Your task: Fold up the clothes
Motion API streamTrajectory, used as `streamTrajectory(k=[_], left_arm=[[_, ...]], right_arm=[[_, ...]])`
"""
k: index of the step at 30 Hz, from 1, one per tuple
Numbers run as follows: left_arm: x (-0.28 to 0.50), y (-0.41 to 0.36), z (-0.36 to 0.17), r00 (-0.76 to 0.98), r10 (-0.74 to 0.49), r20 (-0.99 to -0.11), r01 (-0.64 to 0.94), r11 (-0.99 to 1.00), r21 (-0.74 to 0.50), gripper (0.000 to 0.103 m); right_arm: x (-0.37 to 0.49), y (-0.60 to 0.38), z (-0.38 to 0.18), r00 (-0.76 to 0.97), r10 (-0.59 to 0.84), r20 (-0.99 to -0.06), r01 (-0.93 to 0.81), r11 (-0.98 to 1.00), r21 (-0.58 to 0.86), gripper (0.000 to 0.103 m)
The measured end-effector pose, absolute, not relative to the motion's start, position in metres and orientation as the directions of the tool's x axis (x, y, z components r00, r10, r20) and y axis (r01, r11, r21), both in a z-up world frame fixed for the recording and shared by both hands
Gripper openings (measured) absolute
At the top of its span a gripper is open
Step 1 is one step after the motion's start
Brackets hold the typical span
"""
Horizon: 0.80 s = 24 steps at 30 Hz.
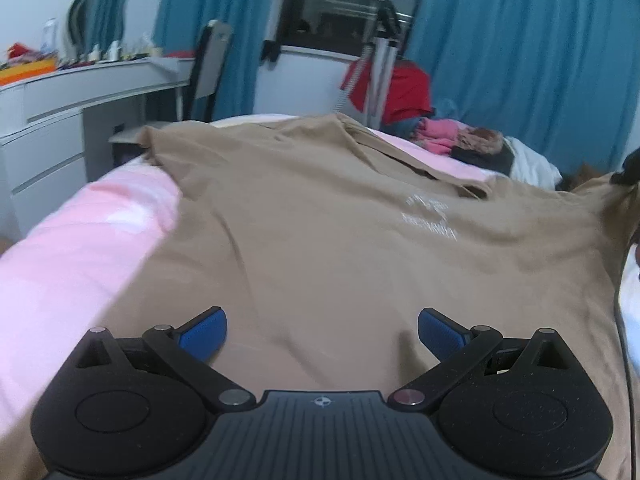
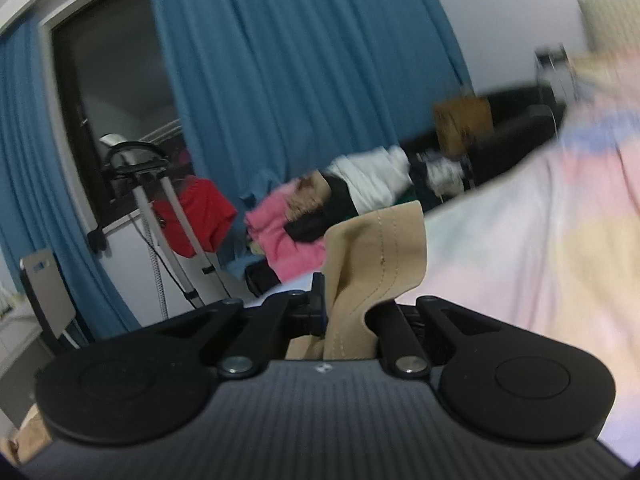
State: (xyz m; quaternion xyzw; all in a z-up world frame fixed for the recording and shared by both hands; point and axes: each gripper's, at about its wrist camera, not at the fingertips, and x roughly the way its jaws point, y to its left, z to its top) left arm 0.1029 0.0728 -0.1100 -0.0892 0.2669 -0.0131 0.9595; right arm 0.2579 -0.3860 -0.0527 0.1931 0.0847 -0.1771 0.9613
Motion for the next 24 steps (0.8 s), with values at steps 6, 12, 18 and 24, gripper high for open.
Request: streamTrajectory(k=[6,12,18,24], left_arm=[[0.097,0.099,-0.084,0.869,-0.022,-0.494,-0.1,0.97,-0.22,0.103],[0.103,0.16,-0.076,0.869,0.027,-0.495,-0.215,0.92,-0.329,0.103],[0.112,0.179,-0.083,0.855,0.042,-0.517,-0.256,0.901,-0.35,0.103],[0.12,0.164,-0.093,0.843,0.025,-0.537,-0.23,0.92,-0.317,0.103]], right_arm=[[0.287,-0.269,-0.019,0.928,-0.307,-0.212,0.327,0.943,0.063,0.006],[0.318,-0.15,-0.064,0.948,-0.17,-0.27,0.14,0.982,-0.126,0.006],[0.351,-0.105,-0.132,0.902,-0.095,-0.421,0.042,0.99,-0.134,0.009],[0.352,-0.117,-0.135,0.86,0.085,-0.503,-0.067,0.996,0.054,0.092]])
